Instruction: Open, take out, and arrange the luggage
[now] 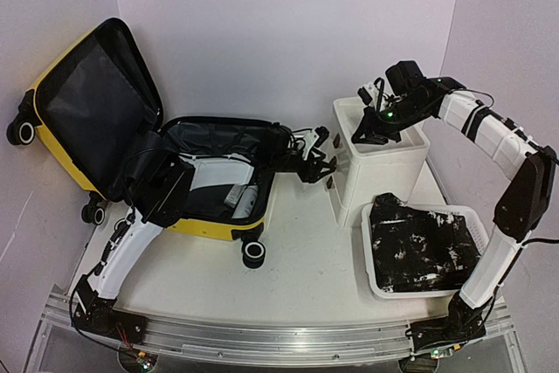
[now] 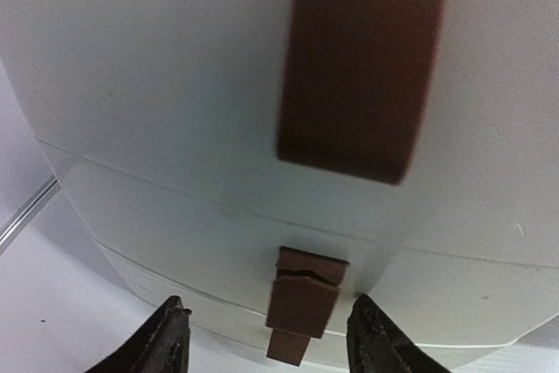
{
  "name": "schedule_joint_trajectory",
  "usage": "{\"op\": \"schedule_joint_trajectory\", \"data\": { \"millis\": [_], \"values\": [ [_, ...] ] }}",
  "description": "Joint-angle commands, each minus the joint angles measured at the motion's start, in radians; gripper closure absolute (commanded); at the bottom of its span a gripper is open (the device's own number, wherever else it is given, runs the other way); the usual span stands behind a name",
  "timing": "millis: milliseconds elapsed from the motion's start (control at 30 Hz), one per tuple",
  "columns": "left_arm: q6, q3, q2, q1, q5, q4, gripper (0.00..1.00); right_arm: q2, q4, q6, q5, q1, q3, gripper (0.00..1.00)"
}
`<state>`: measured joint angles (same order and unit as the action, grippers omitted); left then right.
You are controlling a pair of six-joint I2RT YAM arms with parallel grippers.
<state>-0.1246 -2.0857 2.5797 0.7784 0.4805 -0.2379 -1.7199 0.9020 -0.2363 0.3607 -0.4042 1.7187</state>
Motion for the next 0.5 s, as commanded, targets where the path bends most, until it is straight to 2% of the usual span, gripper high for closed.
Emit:
{"op": "schedule_joint_trajectory", "data": {
  "millis": [0,300,367,467],
  "values": [
    [0.021,-0.085,0.019,0.007,0.034,-0.069,0.47,-0.018,0.057,-0.008,0.021,-0.008,0.022,1.00],
    [-0.027,-0.049,-0.007,0.010,0.051,-0.067,0.93,-0.010,0.056,-0.014,0.009,-0.007,0.020,1.00],
    [-0.038,-0.028,-0.027,0.009,0.037,-0.068,0.99,-0.010,0.057,-0.014,0.006,-0.007,0.016,1.00],
    [-0.066,0.035,-0.083,0.010,0.004,-0.067,1.00,-0.006,0.057,-0.014,-0.007,-0.007,0.008,1.00]
  ]
}}
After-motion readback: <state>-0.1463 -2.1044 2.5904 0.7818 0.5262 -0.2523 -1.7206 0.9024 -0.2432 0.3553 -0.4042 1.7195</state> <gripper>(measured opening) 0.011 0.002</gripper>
